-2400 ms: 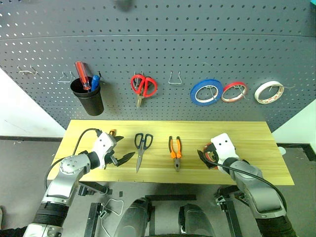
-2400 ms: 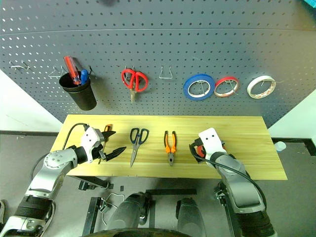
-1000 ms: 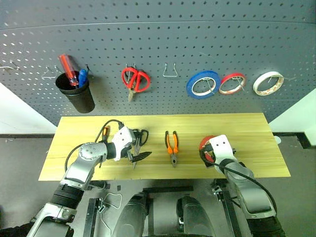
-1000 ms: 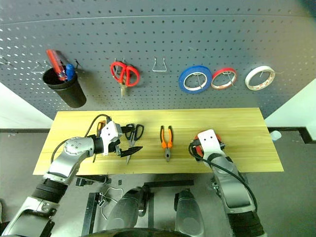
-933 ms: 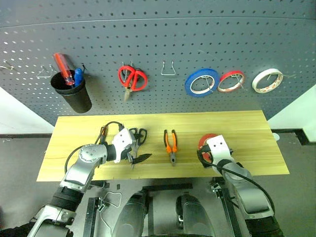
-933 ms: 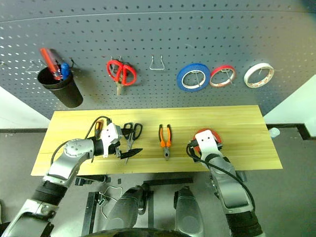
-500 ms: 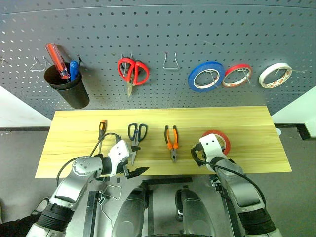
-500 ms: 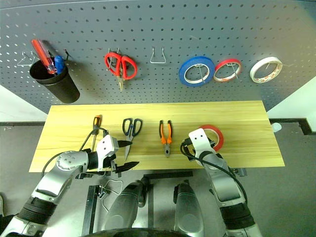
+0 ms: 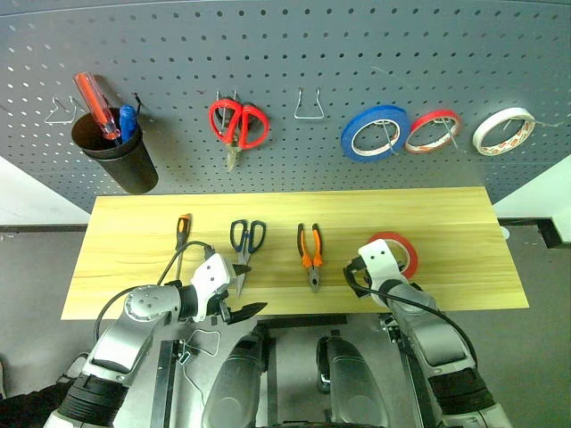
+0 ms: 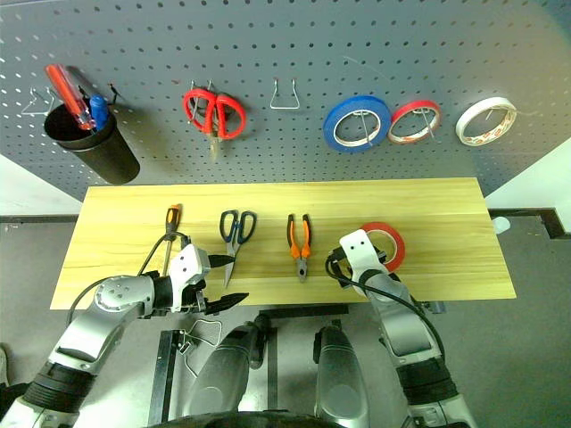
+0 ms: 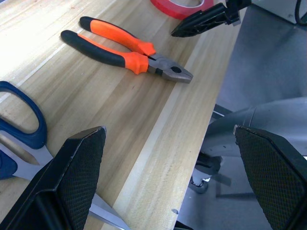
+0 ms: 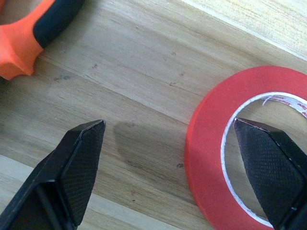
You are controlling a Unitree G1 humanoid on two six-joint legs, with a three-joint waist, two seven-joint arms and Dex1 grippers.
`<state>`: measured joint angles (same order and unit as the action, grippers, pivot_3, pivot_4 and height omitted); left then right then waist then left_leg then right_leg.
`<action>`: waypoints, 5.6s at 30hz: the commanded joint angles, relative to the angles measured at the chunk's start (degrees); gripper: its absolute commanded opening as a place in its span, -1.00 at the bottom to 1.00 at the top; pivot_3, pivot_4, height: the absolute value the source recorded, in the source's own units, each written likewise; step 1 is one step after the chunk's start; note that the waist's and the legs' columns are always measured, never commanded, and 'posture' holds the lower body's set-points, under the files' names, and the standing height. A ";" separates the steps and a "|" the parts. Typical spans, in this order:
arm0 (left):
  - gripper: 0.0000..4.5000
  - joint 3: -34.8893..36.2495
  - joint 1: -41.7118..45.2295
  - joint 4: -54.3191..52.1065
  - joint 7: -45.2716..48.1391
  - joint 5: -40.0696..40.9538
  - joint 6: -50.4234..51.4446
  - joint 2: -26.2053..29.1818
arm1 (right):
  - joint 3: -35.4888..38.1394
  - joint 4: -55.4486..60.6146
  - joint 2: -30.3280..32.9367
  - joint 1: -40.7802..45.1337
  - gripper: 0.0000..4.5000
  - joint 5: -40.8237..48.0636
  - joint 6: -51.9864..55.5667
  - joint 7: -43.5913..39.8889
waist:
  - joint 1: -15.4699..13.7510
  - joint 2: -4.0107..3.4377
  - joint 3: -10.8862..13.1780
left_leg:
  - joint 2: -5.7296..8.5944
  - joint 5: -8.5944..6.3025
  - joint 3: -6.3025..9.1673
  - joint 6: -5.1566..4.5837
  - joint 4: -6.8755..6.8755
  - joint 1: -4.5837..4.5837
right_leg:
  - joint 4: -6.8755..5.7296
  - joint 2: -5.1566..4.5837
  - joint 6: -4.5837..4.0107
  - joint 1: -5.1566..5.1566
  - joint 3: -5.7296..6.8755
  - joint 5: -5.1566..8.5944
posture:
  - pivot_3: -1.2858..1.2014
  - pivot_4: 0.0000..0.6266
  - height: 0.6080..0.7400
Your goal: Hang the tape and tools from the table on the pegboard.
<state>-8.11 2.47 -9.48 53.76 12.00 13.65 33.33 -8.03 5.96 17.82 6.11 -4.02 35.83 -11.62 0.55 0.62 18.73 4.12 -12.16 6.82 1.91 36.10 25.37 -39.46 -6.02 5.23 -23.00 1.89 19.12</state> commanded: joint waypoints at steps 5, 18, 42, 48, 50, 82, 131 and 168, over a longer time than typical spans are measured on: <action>0.98 0.69 -0.38 -2.53 0.07 1.25 0.41 0.43 | 1.45 -0.48 -0.28 0.74 1.00 -1.00 1.17 1.38 | 0.05 -0.01 0.15 | 0.00 0.00 -0.01 0.00 -0.05 0.03 | 0.00 0.00 0.00 -0.06 0.00 0.00 | 0.13 0.19 0.44; 0.98 0.90 -1.16 -3.91 -0.27 1.84 1.00 1.06 | 3.05 -4.11 1.28 4.18 1.00 -0.30 10.46 0.07 | -0.13 0.00 0.15 | 0.00 0.00 -0.02 0.01 -0.03 0.03 | 0.00 -0.01 0.00 -0.05 -0.01 0.00 | 0.13 0.16 0.44; 0.98 1.05 -1.70 -5.00 -1.26 2.10 1.24 1.17 | 1.18 -2.12 3.17 1.53 1.00 3.37 16.89 -8.61 | -1.22 0.08 0.18 | -0.01 -0.01 -0.02 0.00 -0.13 0.04 | 0.14 -0.06 -0.01 -0.06 -0.01 0.00 | 0.13 0.20 0.44; 0.98 1.40 -1.72 -4.93 -1.22 2.10 1.17 1.37 | 1.89 -3.33 3.85 1.71 1.00 3.12 15.70 -8.89 | -1.24 0.12 0.20 | -0.01 -0.01 -0.02 0.00 -0.13 0.04 | 0.15 -0.07 -0.01 -0.05 -0.01 0.00 | 0.13 0.21 0.44; 0.98 1.39 -1.64 -4.94 -1.25 2.14 1.19 1.39 | 2.04 -3.30 3.94 1.75 1.00 3.10 15.60 -8.92 | -1.24 0.13 0.20 | -0.01 -0.01 -0.02 0.00 -0.12 0.04 | 0.18 -0.07 -0.02 -0.05 -0.01 0.01 | 0.13 0.21 0.44; 1.00 8.54 -2.62 -10.71 -2.84 12.04 1.92 -0.35 | 3.42 -4.22 5.01 2.64 -0.70 3.08 14.07 -8.08 | -1.37 0.56 0.62 | 0.01 -0.04 -0.05 -0.06 -0.16 0.16 | 0.46 -0.14 -0.04 -0.04 0.00 0.01 | 0.12 0.23 0.44; 1.00 11.48 -12.21 -11.54 -0.09 12.72 -4.07 0.18 | 4.08 -4.75 6.34 3.07 -0.70 3.30 13.55 -8.61 | -1.40 0.67 0.81 | 0.01 -0.05 -0.11 -0.18 -0.74 0.25 | 1.34 -0.18 -0.04 -0.02 0.01 -0.06 | 0.11 0.23 0.44; 1.00 8.84 -10.52 2.77 4.61 8.97 -24.04 -4.03 | 5.81 -2.77 7.76 1.89 -0.70 4.14 13.59 -8.58 | -1.49 0.66 0.81 | 0.04 -0.05 -0.13 -0.18 -0.76 0.26 | 1.34 -0.20 0.12 -0.02 0.04 -0.15 | 0.09 0.19 0.44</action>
<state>0.82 -7.57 -6.86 57.54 21.29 -8.21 29.49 -3.21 4.71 24.56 10.58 0.40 47.88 -20.80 -0.94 1.28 19.54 4.16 -12.21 6.69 1.73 35.34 25.63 -38.12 -6.23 5.35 -23.02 1.93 18.97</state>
